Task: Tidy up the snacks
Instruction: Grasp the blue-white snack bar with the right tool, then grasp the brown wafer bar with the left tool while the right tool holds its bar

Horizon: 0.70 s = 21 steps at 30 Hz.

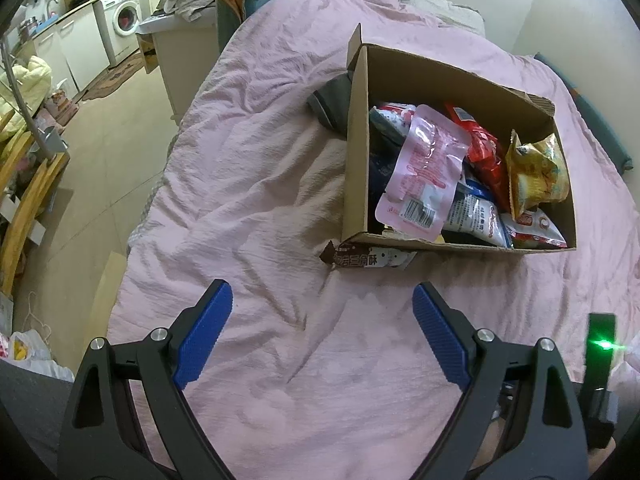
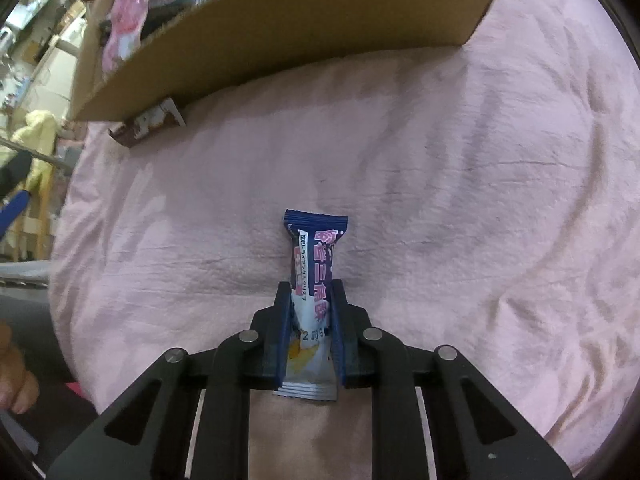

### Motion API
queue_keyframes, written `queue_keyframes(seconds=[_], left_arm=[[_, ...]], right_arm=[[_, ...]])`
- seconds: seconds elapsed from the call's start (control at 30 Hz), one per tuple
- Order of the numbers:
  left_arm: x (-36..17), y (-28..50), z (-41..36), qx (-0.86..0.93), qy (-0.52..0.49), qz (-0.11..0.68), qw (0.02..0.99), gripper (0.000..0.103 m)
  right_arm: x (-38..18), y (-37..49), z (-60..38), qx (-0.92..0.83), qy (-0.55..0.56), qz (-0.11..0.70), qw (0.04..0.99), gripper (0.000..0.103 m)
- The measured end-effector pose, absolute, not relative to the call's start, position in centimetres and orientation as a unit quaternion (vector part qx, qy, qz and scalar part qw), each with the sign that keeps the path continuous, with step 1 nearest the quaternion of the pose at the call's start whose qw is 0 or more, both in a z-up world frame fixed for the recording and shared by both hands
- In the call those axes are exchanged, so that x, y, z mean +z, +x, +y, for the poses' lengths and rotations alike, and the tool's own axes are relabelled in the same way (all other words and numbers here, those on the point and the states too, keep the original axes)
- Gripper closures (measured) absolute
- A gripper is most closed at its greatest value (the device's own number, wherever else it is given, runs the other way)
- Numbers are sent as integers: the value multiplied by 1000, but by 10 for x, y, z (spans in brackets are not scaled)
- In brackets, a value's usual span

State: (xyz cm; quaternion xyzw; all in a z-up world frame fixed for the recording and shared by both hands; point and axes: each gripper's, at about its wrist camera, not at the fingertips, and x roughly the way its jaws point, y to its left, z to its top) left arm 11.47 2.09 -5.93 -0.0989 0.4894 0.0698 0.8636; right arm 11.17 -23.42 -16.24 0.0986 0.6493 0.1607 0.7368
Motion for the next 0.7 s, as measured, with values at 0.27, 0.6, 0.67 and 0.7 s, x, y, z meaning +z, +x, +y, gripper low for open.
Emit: queue_keyframes(seconds=[0.27, 0.6, 0.67, 0.7], left_arm=[[-78, 118, 11, 69, -80, 487, 867, 13], [-120, 146, -10, 35, -65, 484, 872, 13], [-129, 155, -12, 39, -69, 481, 873, 7], [-134, 161, -13, 38, -68, 482, 873, 7]], right_arm=[[-113, 111, -275, 172, 166, 577, 781, 84], [-106, 121, -271, 187, 199, 570, 774, 84], [-108, 123, -264, 190, 199, 571, 774, 84], [-110, 123, -261, 190, 199, 572, 773, 84]])
